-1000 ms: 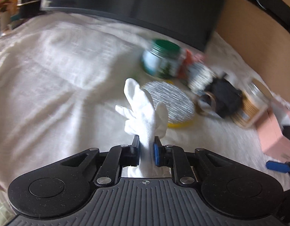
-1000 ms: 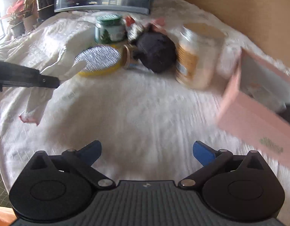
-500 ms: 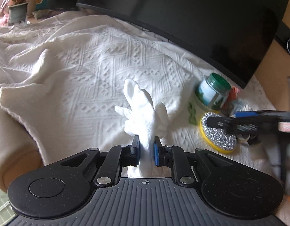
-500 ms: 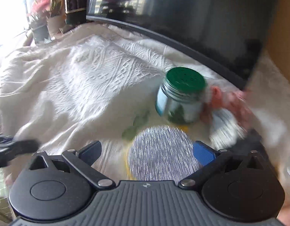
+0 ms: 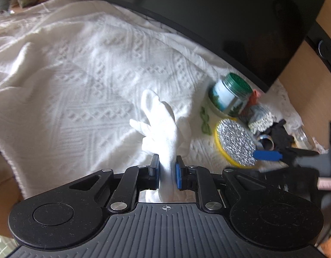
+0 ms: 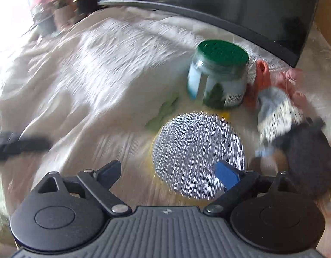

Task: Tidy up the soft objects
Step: 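Lift the glove with the left tool while the right tool reaches toward the glitter pad, then carry the white glove and green clip into the pink box, open both tools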

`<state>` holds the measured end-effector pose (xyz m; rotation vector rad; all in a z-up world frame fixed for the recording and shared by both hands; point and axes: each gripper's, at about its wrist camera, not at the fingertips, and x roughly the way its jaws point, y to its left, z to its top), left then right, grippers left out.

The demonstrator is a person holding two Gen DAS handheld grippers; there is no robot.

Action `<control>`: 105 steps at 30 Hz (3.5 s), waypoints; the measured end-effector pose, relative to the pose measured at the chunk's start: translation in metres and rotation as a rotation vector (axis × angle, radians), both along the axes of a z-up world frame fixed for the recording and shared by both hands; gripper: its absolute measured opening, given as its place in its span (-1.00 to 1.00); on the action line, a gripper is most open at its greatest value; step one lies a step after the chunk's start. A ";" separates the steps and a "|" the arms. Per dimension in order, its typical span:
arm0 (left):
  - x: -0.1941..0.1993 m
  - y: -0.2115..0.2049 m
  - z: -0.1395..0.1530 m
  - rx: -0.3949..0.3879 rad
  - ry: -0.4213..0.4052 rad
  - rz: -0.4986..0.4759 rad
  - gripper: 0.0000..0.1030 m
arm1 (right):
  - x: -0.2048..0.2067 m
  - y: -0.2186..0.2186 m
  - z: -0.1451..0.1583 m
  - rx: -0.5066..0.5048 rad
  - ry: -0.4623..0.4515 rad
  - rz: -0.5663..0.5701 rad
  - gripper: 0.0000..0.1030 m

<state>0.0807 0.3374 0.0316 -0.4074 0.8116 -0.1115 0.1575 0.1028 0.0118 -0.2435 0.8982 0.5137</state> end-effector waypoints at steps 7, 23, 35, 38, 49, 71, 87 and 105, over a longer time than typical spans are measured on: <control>0.009 -0.003 0.006 0.107 -0.010 0.030 -0.67 | 0.016 0.015 0.029 0.080 -0.106 -0.085 0.58; 0.025 0.008 0.011 0.170 0.011 0.021 -0.67 | 0.098 0.069 0.001 0.007 0.103 -0.122 -0.64; 0.033 -0.010 0.027 0.156 -0.027 0.021 -0.67 | 0.062 0.027 0.066 0.101 0.057 -0.075 -0.76; 0.031 -0.011 0.027 0.141 -0.017 0.024 -0.67 | 0.064 0.022 0.069 0.106 0.060 -0.091 -0.76; 0.093 -0.073 0.105 0.171 -0.211 -0.137 -0.67 | 0.034 -0.061 0.163 0.180 -0.125 -0.183 -0.76; 0.133 -0.414 0.128 0.077 -0.200 -0.746 -0.67 | -0.044 -0.345 0.166 0.156 -0.321 -0.727 -0.76; 0.160 -0.496 0.054 0.404 -0.118 -0.742 -0.48 | -0.046 -0.390 0.093 0.222 -0.193 -0.860 -0.76; 0.116 -0.309 0.091 0.087 -0.143 -0.336 -0.48 | 0.022 -0.346 0.016 0.299 0.065 -0.707 -0.75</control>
